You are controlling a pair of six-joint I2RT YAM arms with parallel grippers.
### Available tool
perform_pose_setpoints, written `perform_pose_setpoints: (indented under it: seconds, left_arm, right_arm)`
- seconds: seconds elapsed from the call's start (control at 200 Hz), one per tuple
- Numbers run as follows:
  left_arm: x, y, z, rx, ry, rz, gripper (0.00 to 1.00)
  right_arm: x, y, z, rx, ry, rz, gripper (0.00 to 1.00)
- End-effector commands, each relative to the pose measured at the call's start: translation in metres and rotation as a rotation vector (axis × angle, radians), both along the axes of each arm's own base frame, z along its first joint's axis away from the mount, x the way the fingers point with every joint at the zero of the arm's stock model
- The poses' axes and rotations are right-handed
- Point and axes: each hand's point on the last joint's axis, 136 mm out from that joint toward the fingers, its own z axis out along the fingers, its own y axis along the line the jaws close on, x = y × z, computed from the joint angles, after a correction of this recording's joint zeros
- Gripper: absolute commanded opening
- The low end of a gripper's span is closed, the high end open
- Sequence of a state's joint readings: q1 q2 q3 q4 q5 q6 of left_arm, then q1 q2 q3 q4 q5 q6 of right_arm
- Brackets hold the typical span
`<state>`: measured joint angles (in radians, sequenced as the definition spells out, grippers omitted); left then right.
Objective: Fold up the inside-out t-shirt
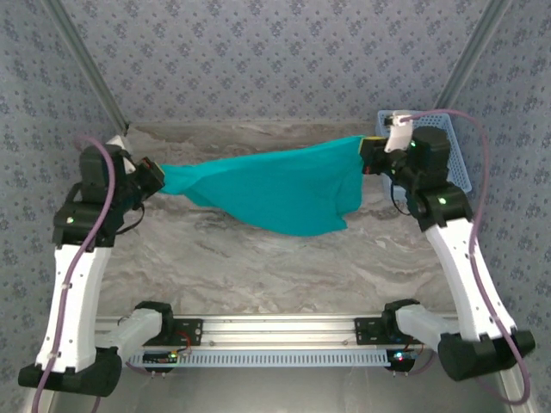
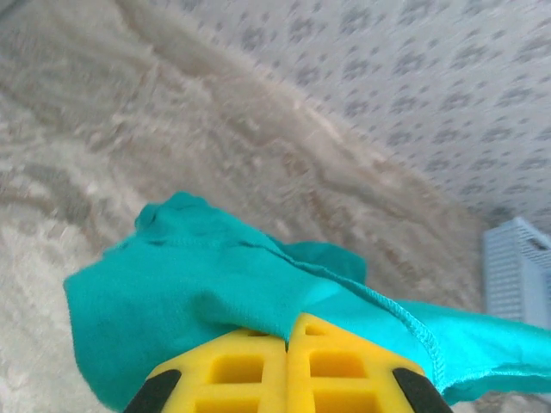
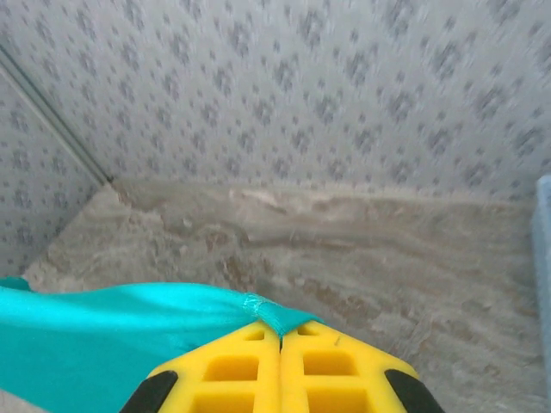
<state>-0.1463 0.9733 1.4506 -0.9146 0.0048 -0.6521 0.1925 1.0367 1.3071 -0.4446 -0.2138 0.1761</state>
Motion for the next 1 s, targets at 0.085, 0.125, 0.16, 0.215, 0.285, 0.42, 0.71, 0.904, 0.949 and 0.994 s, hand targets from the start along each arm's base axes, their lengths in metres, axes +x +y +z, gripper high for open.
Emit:
perform_pose_setpoints:
  seconds: [0.085, 0.125, 0.16, 0.215, 0.285, 0.42, 0.71, 0.904, 0.949, 0.994]
  left_arm:
    - [-0.032, 0.002, 0.095, 0.044, -0.248, -0.035, 0.00]
    - [-0.035, 0.002, 0.109, 0.051, -0.284, -0.039, 0.00]
    - [-0.037, 0.004, 0.120, 0.054, -0.312, -0.033, 0.00]
    - [-0.035, 0.005, 0.133, 0.057, -0.347, -0.021, 0.00]
    - [-0.022, 0.007, 0.144, 0.066, -0.378, -0.001, 0.00]
    - [0.033, -0.001, 0.145, 0.090, -0.363, 0.007, 0.00]
    - [0.181, -0.030, 0.134, 0.208, -0.298, -0.041, 0.00]
    - [0.239, -0.037, 0.169, 0.332, -0.477, -0.041, 0.00]
    - [0.237, -0.034, 0.187, 0.331, -0.541, -0.021, 0.00]
    - [0.232, -0.031, 0.197, 0.319, -0.570, -0.010, 0.00]
  right_arm:
    - [-0.054, -0.025, 0.067, 0.034, -0.133, -0.091, 0.00]
    - [-0.059, -0.026, 0.075, 0.037, -0.147, -0.093, 0.00]
    - [-0.060, -0.027, 0.083, 0.039, -0.158, -0.098, 0.00]
    - [-0.057, -0.028, 0.089, 0.041, -0.165, -0.108, 0.00]
    - [-0.042, -0.030, 0.090, 0.037, -0.161, -0.133, 0.00]
    - [0.014, -0.024, 0.082, 0.031, -0.116, -0.137, 0.00]
    - [0.162, -0.020, 0.067, 0.022, -0.042, -0.114, 0.00]
    - [0.214, -0.034, 0.094, 0.048, -0.110, -0.117, 0.00]
    - [0.218, -0.037, 0.100, 0.072, -0.121, -0.113, 0.00]
    - [0.216, -0.038, 0.110, 0.085, -0.136, -0.102, 0.00]
